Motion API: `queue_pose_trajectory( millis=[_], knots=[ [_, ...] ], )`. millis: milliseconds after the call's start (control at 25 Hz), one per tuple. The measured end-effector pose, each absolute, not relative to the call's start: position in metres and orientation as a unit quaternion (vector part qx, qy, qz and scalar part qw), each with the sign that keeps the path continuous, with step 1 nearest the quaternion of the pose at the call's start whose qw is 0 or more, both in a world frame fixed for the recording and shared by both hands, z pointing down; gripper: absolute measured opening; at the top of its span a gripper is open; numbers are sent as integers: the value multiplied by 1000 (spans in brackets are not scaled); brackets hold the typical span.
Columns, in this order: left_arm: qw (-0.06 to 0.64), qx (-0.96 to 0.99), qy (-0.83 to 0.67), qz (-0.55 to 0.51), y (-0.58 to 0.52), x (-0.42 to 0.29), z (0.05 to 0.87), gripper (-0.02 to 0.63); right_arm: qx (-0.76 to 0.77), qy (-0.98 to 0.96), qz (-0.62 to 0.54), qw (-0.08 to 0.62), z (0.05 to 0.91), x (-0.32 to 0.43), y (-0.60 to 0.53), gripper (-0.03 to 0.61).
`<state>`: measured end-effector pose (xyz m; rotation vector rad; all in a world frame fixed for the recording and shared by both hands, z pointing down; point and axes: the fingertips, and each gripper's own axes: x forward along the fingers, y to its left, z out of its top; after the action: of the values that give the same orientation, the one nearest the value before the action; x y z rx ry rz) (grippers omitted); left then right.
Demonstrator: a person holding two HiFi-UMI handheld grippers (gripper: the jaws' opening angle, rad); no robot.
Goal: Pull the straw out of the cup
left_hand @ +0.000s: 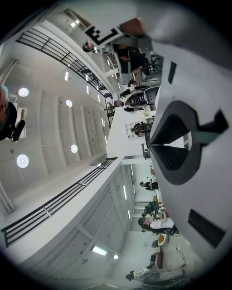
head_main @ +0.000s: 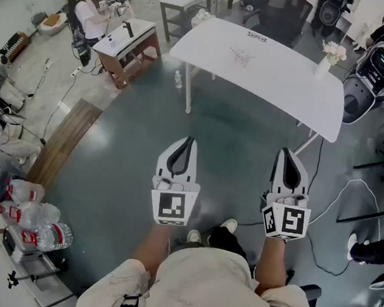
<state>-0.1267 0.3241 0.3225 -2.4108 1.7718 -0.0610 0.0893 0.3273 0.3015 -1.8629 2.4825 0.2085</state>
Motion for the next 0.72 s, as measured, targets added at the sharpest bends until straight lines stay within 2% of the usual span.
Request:
queue_pose_trajectory(
  millis=[720],
  knots=[
    [87, -813, 575, -1, 339, -144, 304, 12, -618, 781, 87, 27, 285, 74, 350, 2]
  ],
)
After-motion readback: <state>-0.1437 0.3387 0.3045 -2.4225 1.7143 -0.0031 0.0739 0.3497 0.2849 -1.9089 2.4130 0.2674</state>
